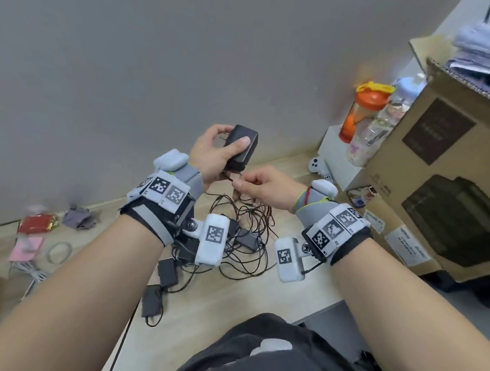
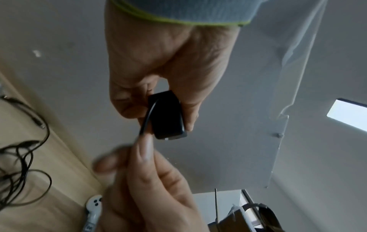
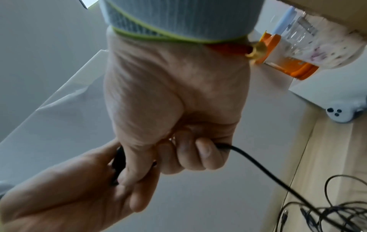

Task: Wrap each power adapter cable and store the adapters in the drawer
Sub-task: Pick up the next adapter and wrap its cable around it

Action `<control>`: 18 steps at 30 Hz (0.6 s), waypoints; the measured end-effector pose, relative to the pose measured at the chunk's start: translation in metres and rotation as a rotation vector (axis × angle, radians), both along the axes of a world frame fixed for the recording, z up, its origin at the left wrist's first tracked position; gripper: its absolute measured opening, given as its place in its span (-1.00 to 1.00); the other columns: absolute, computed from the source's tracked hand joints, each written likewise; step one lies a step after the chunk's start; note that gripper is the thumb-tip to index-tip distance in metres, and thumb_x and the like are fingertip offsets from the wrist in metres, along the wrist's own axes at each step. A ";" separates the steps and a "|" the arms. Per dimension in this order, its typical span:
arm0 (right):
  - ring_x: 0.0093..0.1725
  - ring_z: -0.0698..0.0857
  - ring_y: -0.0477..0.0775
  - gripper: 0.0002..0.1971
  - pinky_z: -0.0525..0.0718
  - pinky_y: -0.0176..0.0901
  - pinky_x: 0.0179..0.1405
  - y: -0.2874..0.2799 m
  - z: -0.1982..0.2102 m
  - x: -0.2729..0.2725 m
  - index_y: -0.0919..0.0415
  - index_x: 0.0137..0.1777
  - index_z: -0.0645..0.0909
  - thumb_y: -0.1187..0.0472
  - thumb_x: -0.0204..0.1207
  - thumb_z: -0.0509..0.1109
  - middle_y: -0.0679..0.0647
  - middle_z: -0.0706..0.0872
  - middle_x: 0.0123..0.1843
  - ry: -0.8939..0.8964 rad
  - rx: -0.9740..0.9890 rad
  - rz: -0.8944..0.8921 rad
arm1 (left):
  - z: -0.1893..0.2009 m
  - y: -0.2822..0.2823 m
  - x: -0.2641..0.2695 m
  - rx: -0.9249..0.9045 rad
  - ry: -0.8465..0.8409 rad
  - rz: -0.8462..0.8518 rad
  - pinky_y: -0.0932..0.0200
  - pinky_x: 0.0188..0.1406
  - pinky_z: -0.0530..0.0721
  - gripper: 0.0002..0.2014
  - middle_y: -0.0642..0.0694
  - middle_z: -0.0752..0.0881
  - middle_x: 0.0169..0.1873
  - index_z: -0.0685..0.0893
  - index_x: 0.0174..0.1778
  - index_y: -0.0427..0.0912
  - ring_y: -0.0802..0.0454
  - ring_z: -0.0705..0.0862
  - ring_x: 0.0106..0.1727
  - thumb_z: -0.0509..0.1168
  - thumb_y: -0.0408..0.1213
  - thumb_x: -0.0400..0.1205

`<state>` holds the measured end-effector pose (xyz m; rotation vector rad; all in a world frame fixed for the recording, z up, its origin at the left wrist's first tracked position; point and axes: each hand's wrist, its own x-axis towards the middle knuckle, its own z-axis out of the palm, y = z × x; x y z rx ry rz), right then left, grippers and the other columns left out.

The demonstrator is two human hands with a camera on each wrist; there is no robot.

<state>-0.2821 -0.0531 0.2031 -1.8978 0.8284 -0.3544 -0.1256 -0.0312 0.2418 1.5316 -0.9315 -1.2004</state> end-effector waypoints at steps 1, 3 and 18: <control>-0.40 0.38 -0.04 -0.70 0.36 -0.16 -0.34 -0.004 0.000 -0.005 0.09 -0.18 0.79 0.00 0.68 0.33 -0.03 0.48 -0.49 0.014 -0.010 -0.019 | 0.000 -0.002 0.004 -0.015 -0.053 -0.018 0.16 -0.41 0.68 -0.59 -0.18 0.77 -0.07 0.60 0.29 0.03 -0.02 0.73 -0.37 0.52 -0.14 0.55; -0.37 0.46 -0.06 -0.71 0.42 -0.21 -0.29 -0.013 0.004 -0.018 0.10 -0.18 0.81 -0.05 0.63 0.39 0.14 0.63 -0.39 0.020 -0.021 -0.072 | 0.003 -0.004 0.011 -0.050 -0.158 -0.104 0.14 -0.37 0.70 -0.49 -0.14 0.77 -0.09 0.57 0.36 0.12 0.00 0.73 -0.40 0.54 -0.13 0.52; -0.52 0.28 -0.16 -0.44 0.24 -0.23 -0.45 -0.029 0.013 -0.014 0.45 0.00 0.67 -0.14 0.70 0.22 -0.16 0.34 -0.50 -0.071 0.044 -0.371 | 0.008 -0.005 0.008 0.104 -0.282 -0.235 0.13 -0.33 0.62 -0.49 -0.17 0.66 -0.28 0.81 -0.06 -0.19 -0.06 0.60 -0.30 0.41 0.25 0.49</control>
